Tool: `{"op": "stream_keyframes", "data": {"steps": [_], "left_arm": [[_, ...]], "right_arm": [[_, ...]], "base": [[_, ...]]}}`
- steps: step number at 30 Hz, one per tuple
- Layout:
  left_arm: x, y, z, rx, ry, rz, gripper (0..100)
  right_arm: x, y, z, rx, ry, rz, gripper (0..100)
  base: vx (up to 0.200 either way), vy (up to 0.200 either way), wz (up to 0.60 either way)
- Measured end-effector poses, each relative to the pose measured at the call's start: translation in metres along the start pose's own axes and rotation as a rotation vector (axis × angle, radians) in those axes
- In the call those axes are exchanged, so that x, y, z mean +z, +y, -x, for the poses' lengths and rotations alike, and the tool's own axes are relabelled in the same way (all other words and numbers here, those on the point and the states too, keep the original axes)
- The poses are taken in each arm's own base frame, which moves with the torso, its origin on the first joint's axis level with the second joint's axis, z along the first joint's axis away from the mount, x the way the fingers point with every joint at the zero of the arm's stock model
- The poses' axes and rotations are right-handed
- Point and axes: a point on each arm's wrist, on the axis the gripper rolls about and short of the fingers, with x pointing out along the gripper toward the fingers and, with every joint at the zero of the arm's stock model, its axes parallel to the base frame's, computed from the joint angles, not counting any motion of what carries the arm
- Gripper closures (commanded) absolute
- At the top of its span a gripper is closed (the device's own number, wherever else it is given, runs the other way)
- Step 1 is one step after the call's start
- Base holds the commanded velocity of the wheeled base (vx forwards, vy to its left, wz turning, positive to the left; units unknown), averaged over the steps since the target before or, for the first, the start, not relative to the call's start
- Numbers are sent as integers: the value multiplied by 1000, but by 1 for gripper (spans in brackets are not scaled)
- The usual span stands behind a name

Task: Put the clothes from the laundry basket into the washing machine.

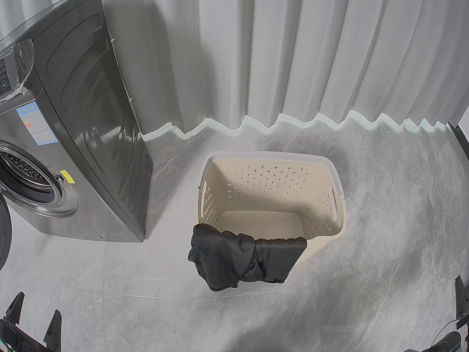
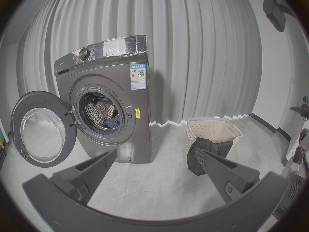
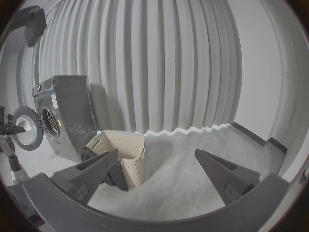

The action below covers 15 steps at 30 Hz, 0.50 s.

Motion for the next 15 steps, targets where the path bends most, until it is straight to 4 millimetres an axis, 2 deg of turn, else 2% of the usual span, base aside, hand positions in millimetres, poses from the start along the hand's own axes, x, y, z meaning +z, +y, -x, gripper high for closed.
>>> {"op": "stream_keyframes", "data": {"steps": [5, 11, 15], "left_arm": [[0, 0, 0, -1, 0, 0, 0], [0, 0, 0, -1, 0, -1, 0], [0, 0, 0, 0, 0, -2, 0]], "right_arm": [[24, 1, -6, 53, 10, -32, 0], [37, 4, -36, 151, 167, -44, 0], [41, 5, -65, 215, 264, -52, 0]], "base": [[0, 0, 0], [0, 0, 0], [-200, 0, 0]]}}
